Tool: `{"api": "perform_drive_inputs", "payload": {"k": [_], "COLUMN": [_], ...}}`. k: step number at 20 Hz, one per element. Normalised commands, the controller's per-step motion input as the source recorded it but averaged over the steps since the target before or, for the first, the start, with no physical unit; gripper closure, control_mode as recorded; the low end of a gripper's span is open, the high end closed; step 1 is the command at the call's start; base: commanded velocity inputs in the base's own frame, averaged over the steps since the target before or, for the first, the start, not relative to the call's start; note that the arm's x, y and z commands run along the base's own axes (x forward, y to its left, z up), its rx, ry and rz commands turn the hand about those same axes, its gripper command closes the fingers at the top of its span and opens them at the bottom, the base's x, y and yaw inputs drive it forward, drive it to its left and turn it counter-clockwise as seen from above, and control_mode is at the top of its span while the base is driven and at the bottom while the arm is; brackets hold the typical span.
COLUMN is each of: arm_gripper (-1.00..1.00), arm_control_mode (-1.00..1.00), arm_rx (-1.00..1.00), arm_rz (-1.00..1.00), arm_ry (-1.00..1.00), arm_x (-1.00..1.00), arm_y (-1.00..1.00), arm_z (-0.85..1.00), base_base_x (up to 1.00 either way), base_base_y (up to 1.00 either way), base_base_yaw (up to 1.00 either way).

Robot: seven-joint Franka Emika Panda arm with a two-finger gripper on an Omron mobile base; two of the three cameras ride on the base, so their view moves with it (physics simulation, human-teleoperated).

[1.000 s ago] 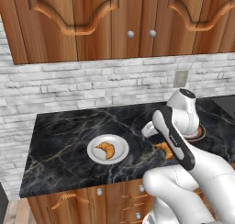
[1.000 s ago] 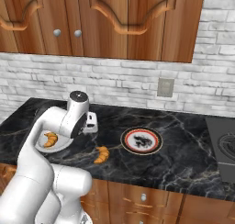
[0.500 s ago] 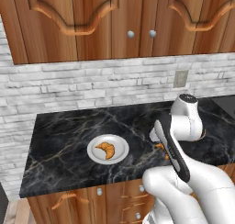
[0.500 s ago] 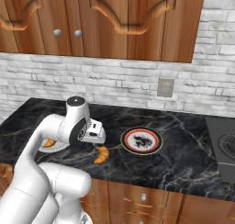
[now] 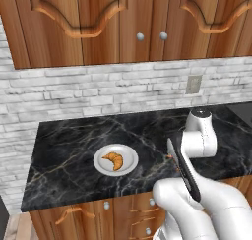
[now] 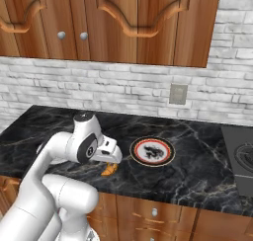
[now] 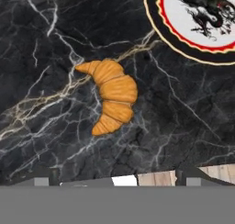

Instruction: Place the pastries on the plates.

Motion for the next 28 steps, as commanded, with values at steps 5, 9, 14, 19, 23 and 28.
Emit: {"api": "perform_drive_inputs", "payload": {"k": [5, 9, 14, 19, 23, 28], "arm_gripper": [-1.00, -1.00, -1.00, -1.00, -1.00, -1.00], "arm_control_mode": [-1.00, -1.00, -1.00, -1.00, -1.00, -1.00], "arm_rx": [-0.04, -0.01, 0.00, -0.01, -0.02, 0.00], "arm_rz": [0.00, 0.00, 0.00, 0.00, 0.00, 0.00], "arm_ry": [-0.02, 0.00, 0.04, 0.01, 0.00, 0.00], "arm_x": [0.21, 0.33, 0.16, 0.17, 0.21, 0.04], "arm_y": [-0.04, -0.07, 0.01, 0.18, 0.42, 0.04], "arm_z": [-0.35, -0.48, -0.70, -0.65, -0.80, -1.00], "base_base_x": [0.00, 0.00, 0.00, 0.00, 0.00, 0.00], "base_base_y": [0.00, 0.00, 0.00, 0.00, 0.00, 0.00], "base_base_yaw": [0.00, 0.00, 0.00, 0.00, 0.00, 0.00]}}
